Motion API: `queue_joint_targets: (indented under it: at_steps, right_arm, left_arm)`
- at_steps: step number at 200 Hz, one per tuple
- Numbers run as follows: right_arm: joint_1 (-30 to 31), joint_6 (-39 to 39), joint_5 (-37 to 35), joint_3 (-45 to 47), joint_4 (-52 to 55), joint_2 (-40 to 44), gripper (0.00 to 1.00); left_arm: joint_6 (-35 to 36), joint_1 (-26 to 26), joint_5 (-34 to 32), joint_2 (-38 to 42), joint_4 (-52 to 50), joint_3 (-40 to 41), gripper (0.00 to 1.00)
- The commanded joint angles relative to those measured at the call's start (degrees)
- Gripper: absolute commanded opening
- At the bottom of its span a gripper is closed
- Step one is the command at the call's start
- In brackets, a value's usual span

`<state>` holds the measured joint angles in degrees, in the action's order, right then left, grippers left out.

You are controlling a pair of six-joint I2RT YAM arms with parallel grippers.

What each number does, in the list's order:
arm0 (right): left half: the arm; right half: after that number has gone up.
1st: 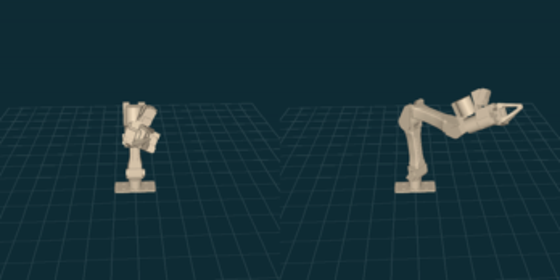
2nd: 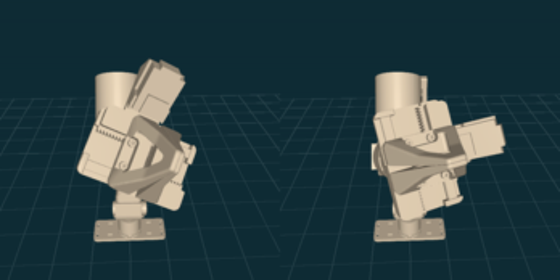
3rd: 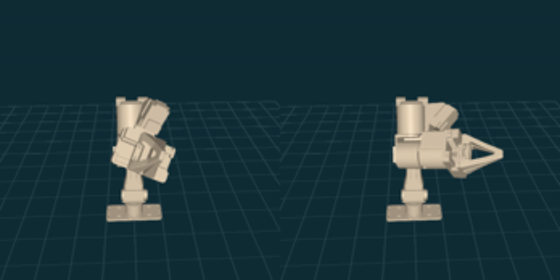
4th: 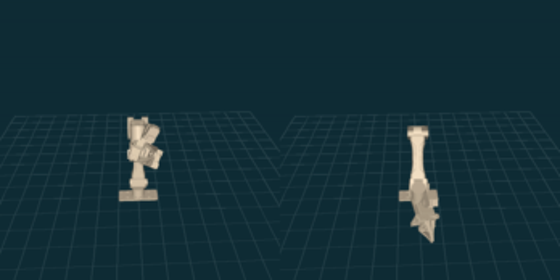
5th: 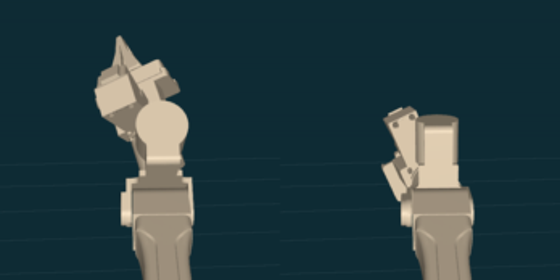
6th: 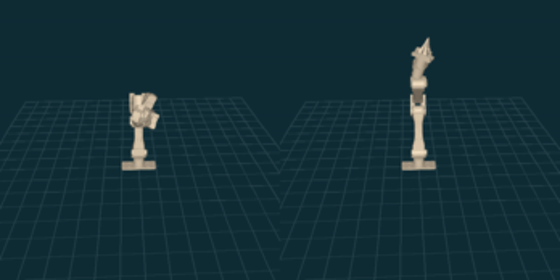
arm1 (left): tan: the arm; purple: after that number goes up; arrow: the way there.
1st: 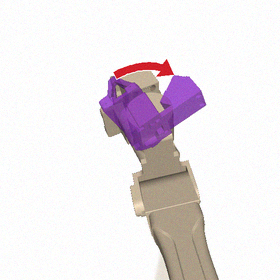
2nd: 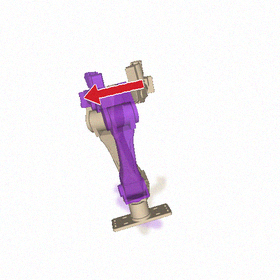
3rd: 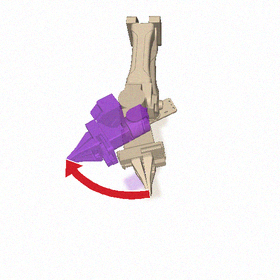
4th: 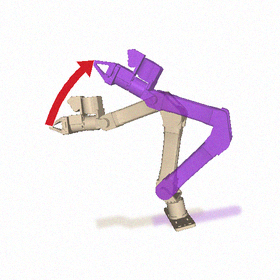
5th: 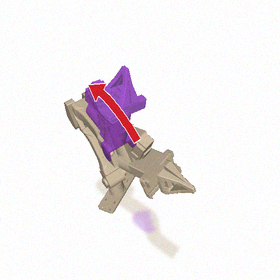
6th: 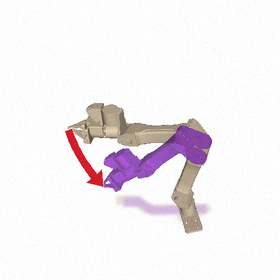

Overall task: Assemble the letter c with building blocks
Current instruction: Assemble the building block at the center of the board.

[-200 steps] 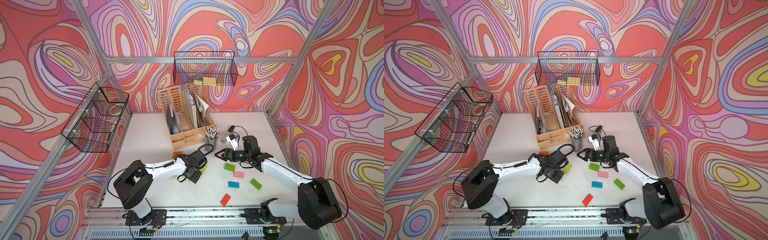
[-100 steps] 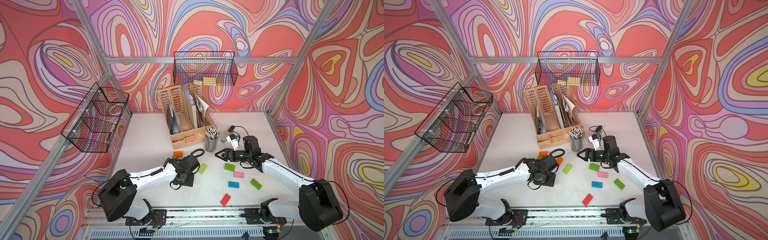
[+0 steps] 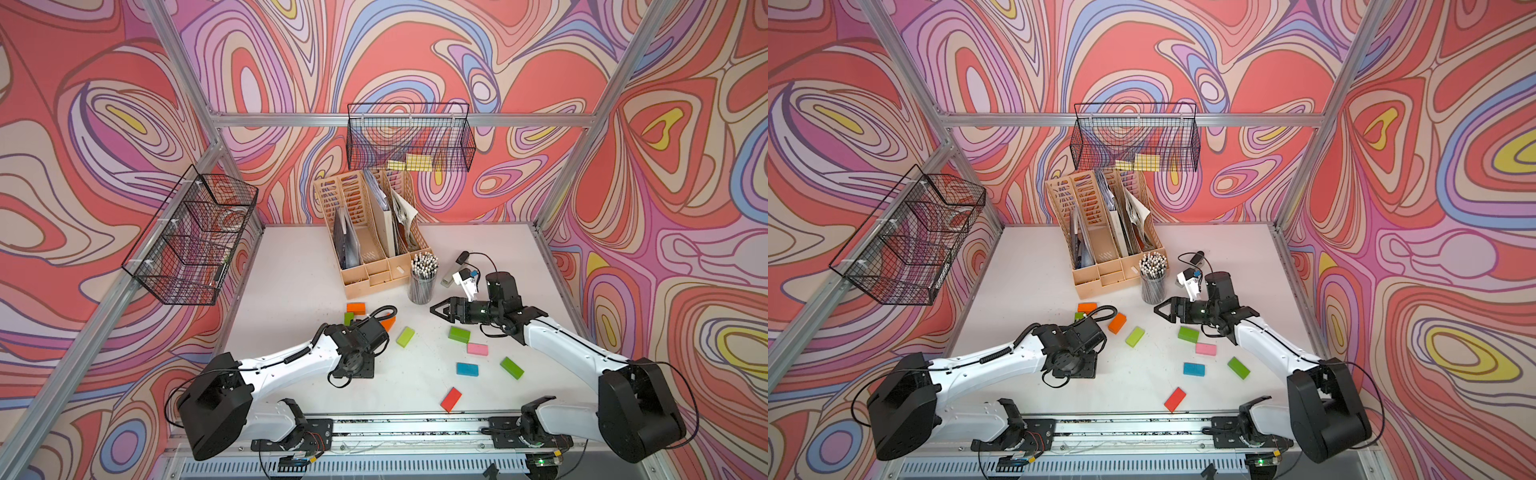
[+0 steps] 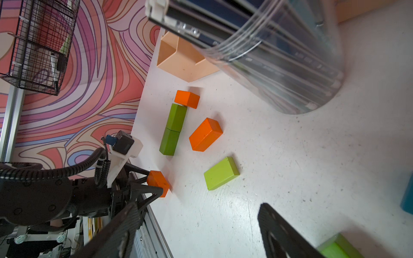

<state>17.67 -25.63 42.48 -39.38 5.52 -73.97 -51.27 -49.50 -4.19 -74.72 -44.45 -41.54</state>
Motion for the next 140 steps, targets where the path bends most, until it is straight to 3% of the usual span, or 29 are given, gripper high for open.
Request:
queue_joint_targets:
  at_steps: [1,140]
  right_arm:
    - [0.16,0.05,0.26,0.79,-0.8,-0.16,0.88]
    - [0.16,0.14,0.32,0.7,-0.73,0.17,0.88]
  left_arm:
    - [-0.82,0.93,-1.34,1.8,0.3,1.52,0.6]
    - [1.68,4.36,-2.01,1.79,9.26,4.51,0.58]
